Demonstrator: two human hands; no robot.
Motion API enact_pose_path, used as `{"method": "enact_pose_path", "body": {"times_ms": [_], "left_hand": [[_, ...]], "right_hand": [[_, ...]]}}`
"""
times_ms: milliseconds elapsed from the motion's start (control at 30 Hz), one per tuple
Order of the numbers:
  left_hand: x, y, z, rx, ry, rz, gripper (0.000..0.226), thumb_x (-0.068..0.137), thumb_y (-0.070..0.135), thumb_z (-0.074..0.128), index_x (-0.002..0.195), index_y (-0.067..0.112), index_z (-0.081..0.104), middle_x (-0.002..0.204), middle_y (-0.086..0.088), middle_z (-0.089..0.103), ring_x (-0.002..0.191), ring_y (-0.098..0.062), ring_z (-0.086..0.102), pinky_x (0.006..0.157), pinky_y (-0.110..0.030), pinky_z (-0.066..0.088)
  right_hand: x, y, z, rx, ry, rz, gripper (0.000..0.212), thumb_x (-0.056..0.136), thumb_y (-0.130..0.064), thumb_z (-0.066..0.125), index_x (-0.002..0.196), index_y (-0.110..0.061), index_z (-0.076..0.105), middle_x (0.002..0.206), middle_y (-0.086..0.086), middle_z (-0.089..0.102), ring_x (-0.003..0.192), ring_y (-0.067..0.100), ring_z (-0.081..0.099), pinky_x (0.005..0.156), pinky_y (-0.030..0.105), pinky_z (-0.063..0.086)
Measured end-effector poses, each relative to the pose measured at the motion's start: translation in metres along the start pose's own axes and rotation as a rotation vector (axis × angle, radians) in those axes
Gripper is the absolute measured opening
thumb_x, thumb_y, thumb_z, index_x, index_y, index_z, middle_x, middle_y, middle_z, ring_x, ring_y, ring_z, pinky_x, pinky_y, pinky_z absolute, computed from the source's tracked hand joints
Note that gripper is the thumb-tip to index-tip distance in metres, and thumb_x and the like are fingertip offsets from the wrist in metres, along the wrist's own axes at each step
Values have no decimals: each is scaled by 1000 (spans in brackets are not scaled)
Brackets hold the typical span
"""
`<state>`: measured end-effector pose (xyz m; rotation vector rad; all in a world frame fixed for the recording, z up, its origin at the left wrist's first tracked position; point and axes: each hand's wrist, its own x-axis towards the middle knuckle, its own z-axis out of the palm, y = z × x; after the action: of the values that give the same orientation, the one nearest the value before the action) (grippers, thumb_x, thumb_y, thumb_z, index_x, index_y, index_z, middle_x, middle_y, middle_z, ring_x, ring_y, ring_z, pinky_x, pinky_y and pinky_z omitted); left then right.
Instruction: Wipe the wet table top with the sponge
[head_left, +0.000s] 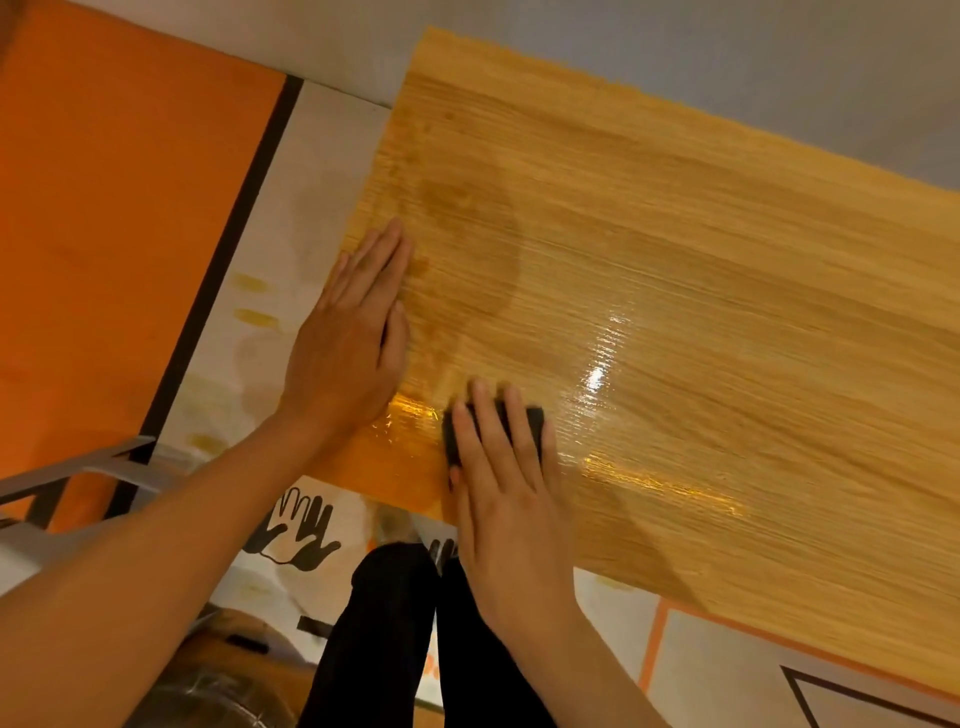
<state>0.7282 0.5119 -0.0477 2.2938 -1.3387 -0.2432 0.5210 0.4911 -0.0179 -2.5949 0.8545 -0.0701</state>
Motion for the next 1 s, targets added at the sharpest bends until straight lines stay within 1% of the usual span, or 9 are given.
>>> {"method": "enact_pose_path", "body": {"times_ms": [200,267,367,500,600,733,867,933,1000], "left_hand": [[-1,-4,2,14,34,54,52,105,13,34,156,2,31,166,-11,27,155,-19,21,128,-41,16],[-3,-5,4,1,56,81,50,106,11,35,155,-1,33,164,-14,29,154,-22,23,127,-44,20],[-4,-8,6,-8,78,121,48,107,11,36,153,-3,34,163,-17,31,153,-27,27,125,-48,24],[0,-7,2,47,-6,34,53,109,24,25,159,5,25,168,-8,20,156,-20,17,128,-37,12],[-4,-5,-3,41,-58,75,55,108,26,27,159,5,22,169,-8,17,157,-20,14,129,-35,6],[-28,-14,-10,68,-127,130,58,107,31,26,160,9,18,169,-5,13,157,-19,10,129,-43,9],[-51,-24,-14,87,-108,168,57,107,27,26,158,4,24,167,-9,19,156,-21,14,128,-31,2],[-54,-25,-14,88,-105,175,56,107,26,27,158,3,25,167,-10,18,156,-20,15,128,-30,1],[-54,-25,-13,102,-107,175,55,107,26,25,158,3,24,168,-9,18,156,-20,14,128,-30,2]], "right_hand": [[118,-4,4,90,172,88,43,104,-23,36,145,-10,43,155,7,35,148,24,21,122,43,11],[109,-9,13,80,207,125,44,104,-23,36,146,-11,42,156,6,34,148,23,20,123,43,10],[45,-24,29,-18,184,110,46,104,-24,34,148,-13,39,157,4,31,149,23,19,122,45,12],[35,-30,32,-91,134,41,46,104,-25,34,148,-12,39,157,6,32,148,24,21,120,46,14],[50,-12,13,-72,105,26,46,105,-26,32,149,-13,35,158,3,28,150,21,15,122,44,11],[21,46,-13,-80,205,316,49,104,-26,28,151,-13,32,160,2,23,150,20,9,123,43,5],[15,58,-16,-9,329,613,52,102,-26,25,150,-9,32,160,8,23,150,28,12,122,49,8],[31,25,-2,3,357,591,51,101,-24,28,149,-7,34,158,10,27,148,30,17,121,48,10],[46,-20,19,-3,323,449,49,102,-22,32,148,-6,37,157,11,31,148,29,20,121,48,14]]}}
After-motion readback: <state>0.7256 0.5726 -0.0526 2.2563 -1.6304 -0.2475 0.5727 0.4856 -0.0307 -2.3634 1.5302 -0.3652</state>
